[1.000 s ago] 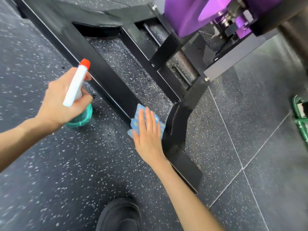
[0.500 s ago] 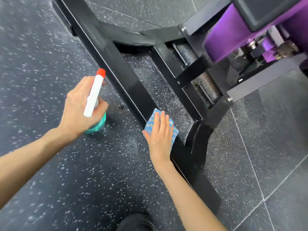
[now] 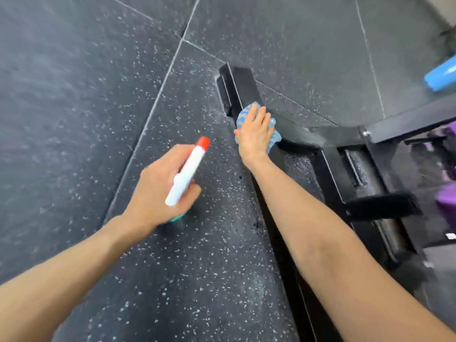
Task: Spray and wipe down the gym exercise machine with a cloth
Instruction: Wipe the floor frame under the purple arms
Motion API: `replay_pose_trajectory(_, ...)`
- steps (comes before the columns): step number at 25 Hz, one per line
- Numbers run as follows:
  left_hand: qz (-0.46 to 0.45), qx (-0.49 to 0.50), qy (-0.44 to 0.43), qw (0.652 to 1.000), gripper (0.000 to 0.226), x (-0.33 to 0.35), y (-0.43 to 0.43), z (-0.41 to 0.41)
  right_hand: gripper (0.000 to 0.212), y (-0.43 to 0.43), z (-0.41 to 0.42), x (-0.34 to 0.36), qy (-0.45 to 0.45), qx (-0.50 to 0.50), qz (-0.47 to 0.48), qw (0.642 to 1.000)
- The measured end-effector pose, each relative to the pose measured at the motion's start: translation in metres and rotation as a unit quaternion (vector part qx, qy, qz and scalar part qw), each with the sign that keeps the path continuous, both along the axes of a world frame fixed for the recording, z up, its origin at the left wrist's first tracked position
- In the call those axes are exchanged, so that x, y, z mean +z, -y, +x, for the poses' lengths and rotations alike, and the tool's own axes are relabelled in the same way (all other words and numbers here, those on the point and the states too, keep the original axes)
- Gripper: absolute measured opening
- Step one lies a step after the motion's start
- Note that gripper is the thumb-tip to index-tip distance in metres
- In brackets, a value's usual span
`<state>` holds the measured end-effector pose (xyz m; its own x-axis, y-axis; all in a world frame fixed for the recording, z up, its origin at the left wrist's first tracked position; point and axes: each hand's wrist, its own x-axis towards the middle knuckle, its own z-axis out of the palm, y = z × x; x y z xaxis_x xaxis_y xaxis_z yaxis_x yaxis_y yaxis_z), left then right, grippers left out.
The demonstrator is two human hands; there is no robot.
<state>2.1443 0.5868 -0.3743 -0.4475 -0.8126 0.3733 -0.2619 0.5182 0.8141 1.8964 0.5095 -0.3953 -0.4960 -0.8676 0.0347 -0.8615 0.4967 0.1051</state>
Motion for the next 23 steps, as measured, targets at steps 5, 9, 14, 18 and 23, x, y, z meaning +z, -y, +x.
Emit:
replay_pose_trajectory(5, -0.027, 0.011, -0.005, 1.000, 0.053, -0.003, 0.000, -0.001, 0.088, 0.072, -0.004, 0.004, 0.029, 0.012, 0.004, 0.999)
replay_pose_trajectory(9, -0.062, 0.015, 0.015, 0.998, 0.053, -0.001, 0.004, -0.005, 0.087, 0.067, -0.004, 0.002, 0.048, 0.043, 0.002, 0.998)
replay_pose_trajectory(14, -0.023, 0.017, 0.006, 1.000, 0.053, 0.012, 0.012, -0.012, 0.084, -0.020, 0.000, 0.004, 0.008, 0.049, -0.007, 0.999)
replay_pose_trajectory(18, 0.015, 0.011, 0.008, 1.000, 0.051, 0.018, 0.009, -0.012, 0.089, -0.145, 0.003, 0.000, -0.053, 0.032, -0.042, 0.997)
replay_pose_trajectory(23, 0.089, 0.020, -0.003, 0.996, 0.044, 0.019, 0.008, -0.010, 0.088, -0.288, 0.013, 0.005, -0.071, 0.012, -0.023, 0.997)
